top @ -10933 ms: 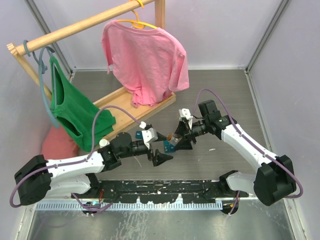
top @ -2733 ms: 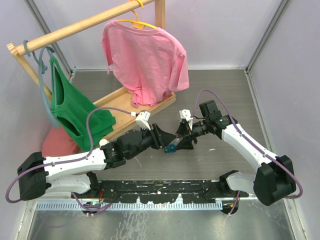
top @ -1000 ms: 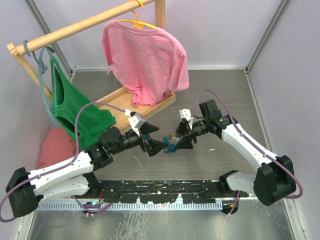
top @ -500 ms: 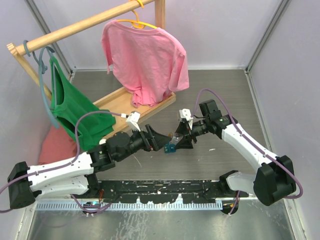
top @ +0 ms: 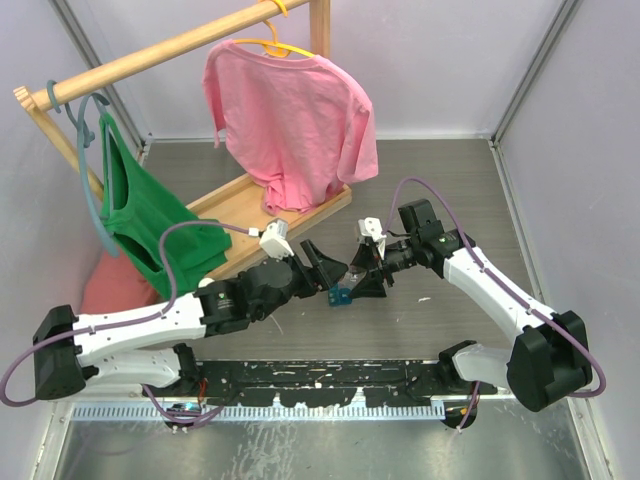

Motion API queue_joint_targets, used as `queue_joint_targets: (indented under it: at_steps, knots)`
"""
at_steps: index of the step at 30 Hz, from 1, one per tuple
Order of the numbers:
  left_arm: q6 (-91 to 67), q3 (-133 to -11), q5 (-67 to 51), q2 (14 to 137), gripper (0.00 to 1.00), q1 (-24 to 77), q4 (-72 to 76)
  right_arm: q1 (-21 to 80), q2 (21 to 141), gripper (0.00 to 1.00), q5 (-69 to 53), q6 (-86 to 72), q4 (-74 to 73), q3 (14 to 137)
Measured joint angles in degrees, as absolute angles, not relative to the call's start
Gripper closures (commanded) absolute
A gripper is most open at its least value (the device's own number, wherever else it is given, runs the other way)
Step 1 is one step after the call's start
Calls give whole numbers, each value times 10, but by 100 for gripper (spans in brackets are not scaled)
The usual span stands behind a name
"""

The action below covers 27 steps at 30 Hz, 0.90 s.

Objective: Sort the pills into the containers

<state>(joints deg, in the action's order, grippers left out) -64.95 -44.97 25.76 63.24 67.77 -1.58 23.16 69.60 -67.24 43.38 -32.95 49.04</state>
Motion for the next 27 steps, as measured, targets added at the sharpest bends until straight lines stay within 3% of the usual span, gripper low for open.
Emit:
queue_joint_targets:
  at_steps: [15, 27]
  knots:
    - [-654, -480, 252, 665, 41, 678, -15, 231, 696, 99, -672, 434, -329, 491]
    - [-662, -482, 240, 669, 46, 678, -16, 231, 696, 99, -672, 434, -329, 491]
